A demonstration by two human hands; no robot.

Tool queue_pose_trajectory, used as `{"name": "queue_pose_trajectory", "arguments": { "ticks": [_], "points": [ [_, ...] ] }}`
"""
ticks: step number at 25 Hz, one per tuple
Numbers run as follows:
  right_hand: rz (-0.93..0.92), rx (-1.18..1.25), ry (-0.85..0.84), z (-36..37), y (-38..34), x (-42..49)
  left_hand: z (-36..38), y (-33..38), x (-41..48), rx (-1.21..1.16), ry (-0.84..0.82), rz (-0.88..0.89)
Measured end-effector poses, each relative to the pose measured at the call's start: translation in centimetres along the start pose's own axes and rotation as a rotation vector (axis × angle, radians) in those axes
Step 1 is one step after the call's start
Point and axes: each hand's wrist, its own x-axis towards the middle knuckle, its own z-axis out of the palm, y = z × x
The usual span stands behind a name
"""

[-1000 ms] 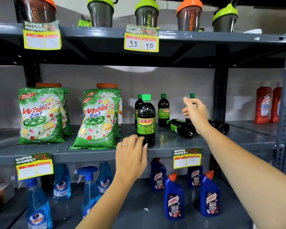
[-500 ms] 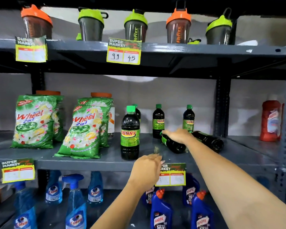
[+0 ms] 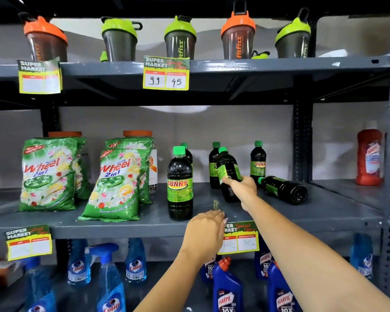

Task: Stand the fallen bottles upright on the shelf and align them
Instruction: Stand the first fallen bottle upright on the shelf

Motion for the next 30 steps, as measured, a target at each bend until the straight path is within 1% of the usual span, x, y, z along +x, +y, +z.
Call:
{"name": "queue_pose_trajectory", "arguments": {
  "ticks": [3,6,10,14,17,19,21,23,24,26,28,30],
  "points": [
    [-0.078,0.043,-0.056,0.0,0.5,-0.7,0.1,-0.1,0.0,0.015,0.019,0.024],
    [-0.098,0.01,-0.126,0.0,0.9,-1.0,0.3,-0.1,-0.1,0.011,0.02,0.03],
    [-0.104,-0.082,-0.24,-0.3,0.9,-0.8,0.4,0.0,-0.1,0.025,0.025,0.032],
    [-0.118,-0.19,-0.299,-0.8,0.5,-0.7,0.4,0.0,-0.1,0.033,0.037,0.035],
    [-0.096,-0.117,-0.381,-1.3,-0.1,0.1,0.4,-0.1,0.0,0.03,0.052,0.034],
    [-0.107,-0.127,-0.385,-1.7,-0.3,0.6,0.5,0.0,-0.1,0.034,0.062,0.036],
    [-0.143,-0.208,-0.326,-1.5,-0.2,0.5,0.4,0.1,-0.1,0.034,0.048,0.036],
    [-0.216,-0.308,-0.243,-1.0,-0.2,0.1,0.3,0.1,-0.1,0.038,0.038,0.034],
    [-0.249,-0.332,-0.235,-0.8,-0.3,0.0,0.3,0.0,-0.1,0.033,0.039,0.033],
    [-0.244,-0.286,-0.304,-0.7,-0.8,-0.1,0.4,0.0,-0.1,0.016,0.047,0.031],
    [-0.185,-0.203,-0.394,-1.1,-1.4,0.1,0.5,0.0,-0.1,0.006,0.056,0.03],
    [-0.172,-0.201,-0.392,-1.4,-1.4,0.2,0.5,0.1,-0.1,0.005,0.061,0.029]
  ]
}}
